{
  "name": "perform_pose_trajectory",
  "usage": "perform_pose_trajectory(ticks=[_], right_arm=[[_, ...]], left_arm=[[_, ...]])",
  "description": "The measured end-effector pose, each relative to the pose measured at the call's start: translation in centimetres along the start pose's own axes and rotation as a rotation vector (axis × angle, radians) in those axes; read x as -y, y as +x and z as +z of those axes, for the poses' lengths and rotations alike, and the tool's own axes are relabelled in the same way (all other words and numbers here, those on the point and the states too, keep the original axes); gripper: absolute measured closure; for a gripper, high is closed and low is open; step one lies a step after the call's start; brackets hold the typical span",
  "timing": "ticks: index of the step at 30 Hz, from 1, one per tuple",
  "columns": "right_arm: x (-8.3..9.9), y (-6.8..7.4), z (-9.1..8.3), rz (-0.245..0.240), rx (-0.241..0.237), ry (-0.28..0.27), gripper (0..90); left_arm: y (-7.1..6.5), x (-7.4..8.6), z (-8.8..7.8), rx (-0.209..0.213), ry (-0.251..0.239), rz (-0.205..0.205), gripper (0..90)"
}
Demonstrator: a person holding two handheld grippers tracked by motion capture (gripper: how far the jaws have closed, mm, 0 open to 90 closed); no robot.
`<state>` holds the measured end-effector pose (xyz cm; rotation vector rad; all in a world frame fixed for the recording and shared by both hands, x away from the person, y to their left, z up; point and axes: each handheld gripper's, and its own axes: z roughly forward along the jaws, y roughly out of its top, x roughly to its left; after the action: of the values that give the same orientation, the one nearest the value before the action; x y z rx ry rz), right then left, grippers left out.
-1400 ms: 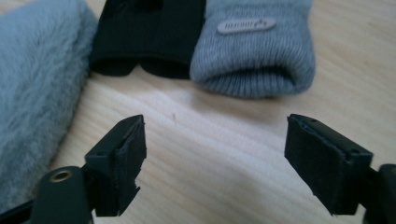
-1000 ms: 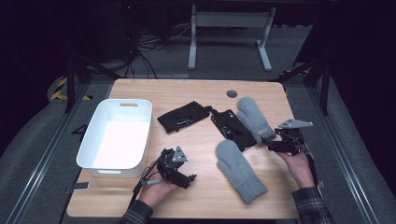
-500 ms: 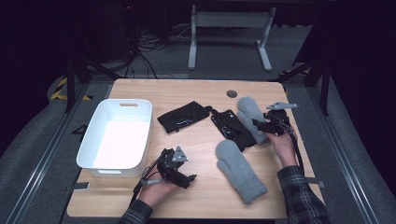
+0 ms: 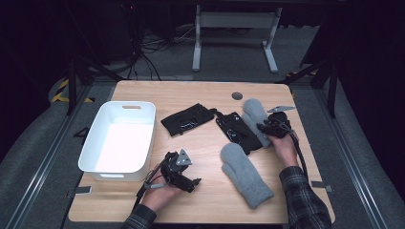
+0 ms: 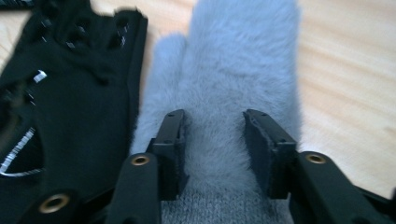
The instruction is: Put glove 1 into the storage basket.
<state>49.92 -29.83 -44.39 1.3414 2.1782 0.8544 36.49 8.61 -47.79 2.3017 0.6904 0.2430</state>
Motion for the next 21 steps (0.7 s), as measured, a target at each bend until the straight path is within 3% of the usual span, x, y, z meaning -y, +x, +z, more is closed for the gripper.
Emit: perform_pose_trajectory(ticks=[8,13,21], right_arm=[[0.5,-0.7,0.2,0.004,-0.035,-0.016,82.6],[0.5,-1.0,-0.2,0.005,-0.051,-0.040,85.7],[0.1,-1.7,-2.6,0.003,-0.059,-0.095,86.3]], left_arm=[[0.0,0.0,0.0,-0.002,-0.002,0.001,0.1],[0.0,-0.1,0.0,-0.002,-0.002,0.000,0.1],[0.0,-0.1,0.1,-0.004,-0.002,-0.002,0.1]])
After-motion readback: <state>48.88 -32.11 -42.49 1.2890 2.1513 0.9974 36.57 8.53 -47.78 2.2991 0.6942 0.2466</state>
